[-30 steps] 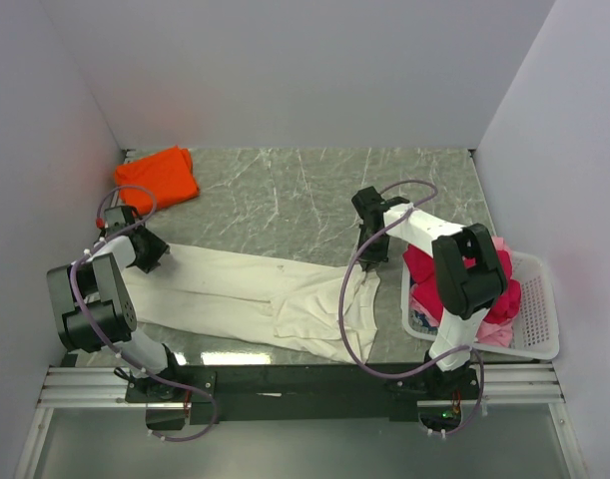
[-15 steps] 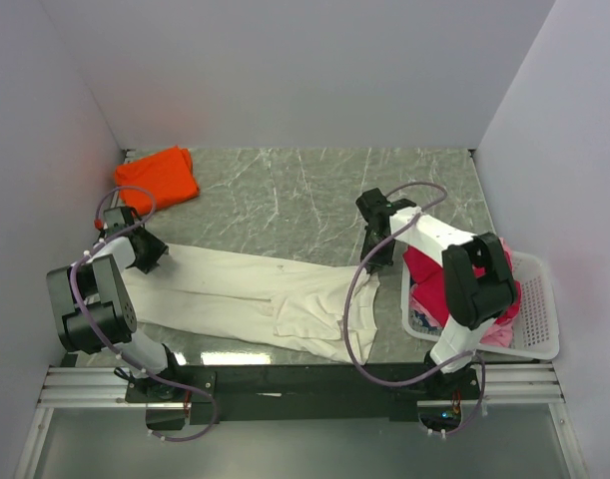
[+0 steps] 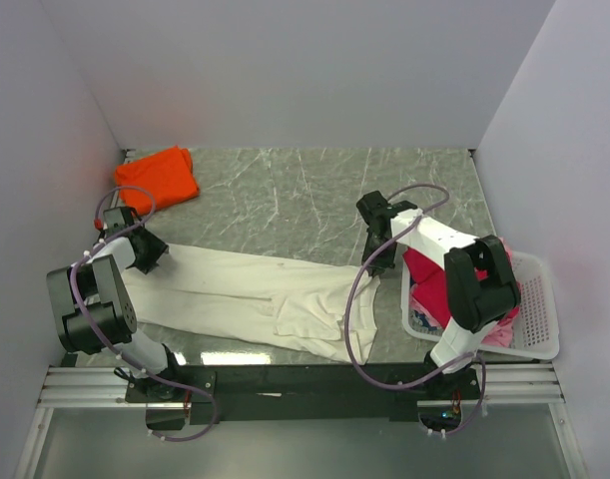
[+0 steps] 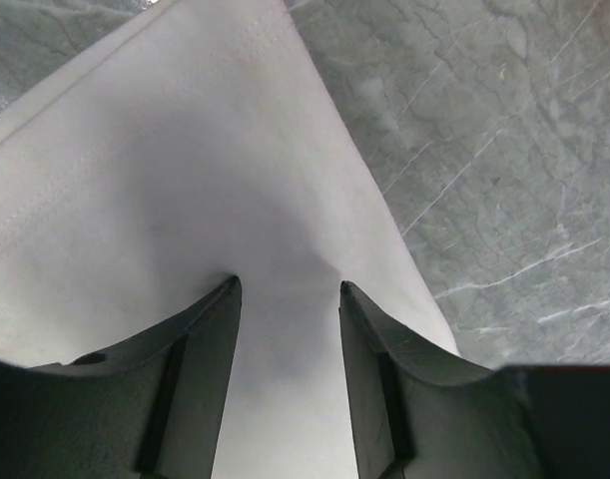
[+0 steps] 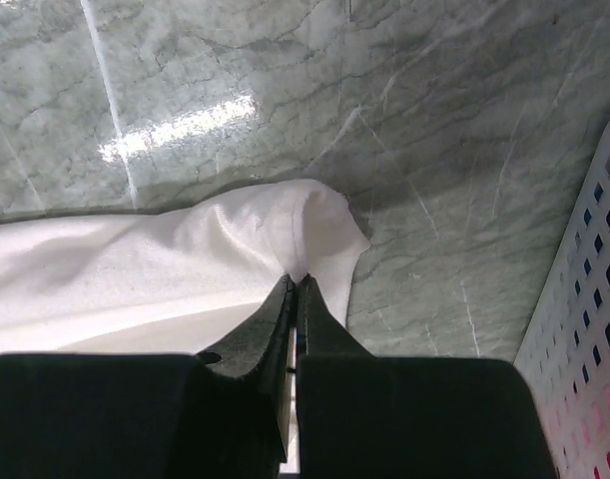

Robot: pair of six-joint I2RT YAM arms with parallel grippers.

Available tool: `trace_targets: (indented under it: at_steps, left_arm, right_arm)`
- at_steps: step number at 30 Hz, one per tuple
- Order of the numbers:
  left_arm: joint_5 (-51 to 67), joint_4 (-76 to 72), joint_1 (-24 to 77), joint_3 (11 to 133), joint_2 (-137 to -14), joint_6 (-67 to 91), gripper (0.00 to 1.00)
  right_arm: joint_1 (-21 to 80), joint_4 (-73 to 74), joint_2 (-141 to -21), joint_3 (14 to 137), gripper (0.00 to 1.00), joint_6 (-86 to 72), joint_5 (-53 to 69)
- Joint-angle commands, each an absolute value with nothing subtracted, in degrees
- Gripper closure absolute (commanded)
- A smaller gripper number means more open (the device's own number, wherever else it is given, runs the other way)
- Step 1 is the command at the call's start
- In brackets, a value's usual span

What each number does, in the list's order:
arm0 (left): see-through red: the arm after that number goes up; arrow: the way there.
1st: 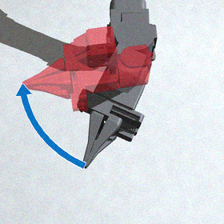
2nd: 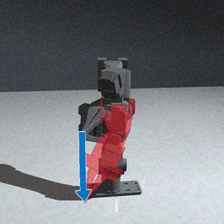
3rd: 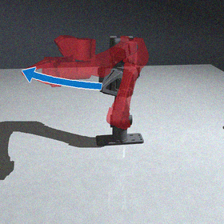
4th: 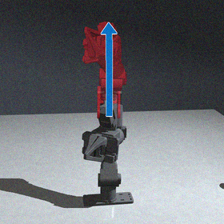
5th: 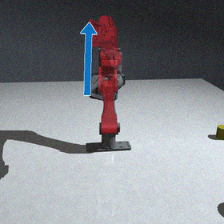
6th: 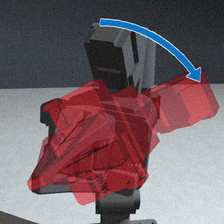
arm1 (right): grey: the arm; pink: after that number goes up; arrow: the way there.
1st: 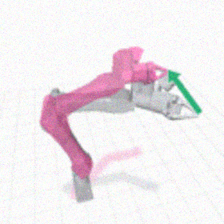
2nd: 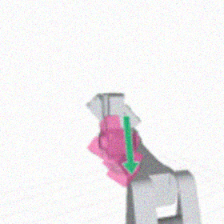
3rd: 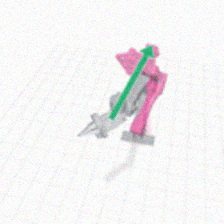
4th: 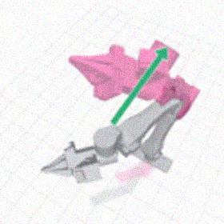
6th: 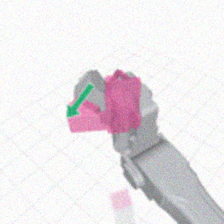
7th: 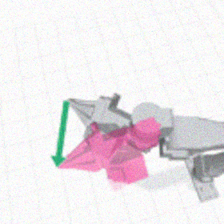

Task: Fold and stack the t-shirts
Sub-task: Fold the tshirt

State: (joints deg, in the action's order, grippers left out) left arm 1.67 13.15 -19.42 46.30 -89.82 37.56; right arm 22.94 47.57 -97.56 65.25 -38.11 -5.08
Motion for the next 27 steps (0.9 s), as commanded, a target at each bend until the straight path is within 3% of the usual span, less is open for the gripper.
trace_targets:
  at_steps: [1,8,11,12,14,16,27]
  left_arm:
    - [-1.41,14.77,-20.21,45.09,-88.95,36.91,0.48]
    - [-1.14,14.94,-20.21,45.44,-87.19,36.48,0.39]
    - [-0.62,15.29,-19.95,45.96,-85.26,36.21,0.34]
    - [-0.44,15.38,-19.86,46.14,-84.12,36.04,0.33]
    - [-0.44,15.64,-19.34,46.75,-82.19,35.6,0.3]
    - [-0.53,16.08,-18.99,47.81,-80.78,34.98,0.27]
    - [-0.8,19.07,-8.02,47.99,-70.14,31.73,0.24]
  right_arm:
    - [23.03,48.96,-98.26,65.13,1.0,-38.58,-8.96]
    - [23.46,49.66,-99.84,65.66,1.0,-38.41,-9.58]
    - [23.82,50.1,-98.8,65.74,0.86,-38.15,-9.84]
    - [24.08,50.18,-98.44,66.0,0.75,-37.97,-9.93]
    - [24.78,50.36,-96.95,66.97,0.65,-37.36,-10.11]
    - [25.92,50.71,-95.72,68.11,0.6,-36.92,-10.28]
    - [36.37,56.78,-93.87,77.08,0.56,-39.46,-16.53]
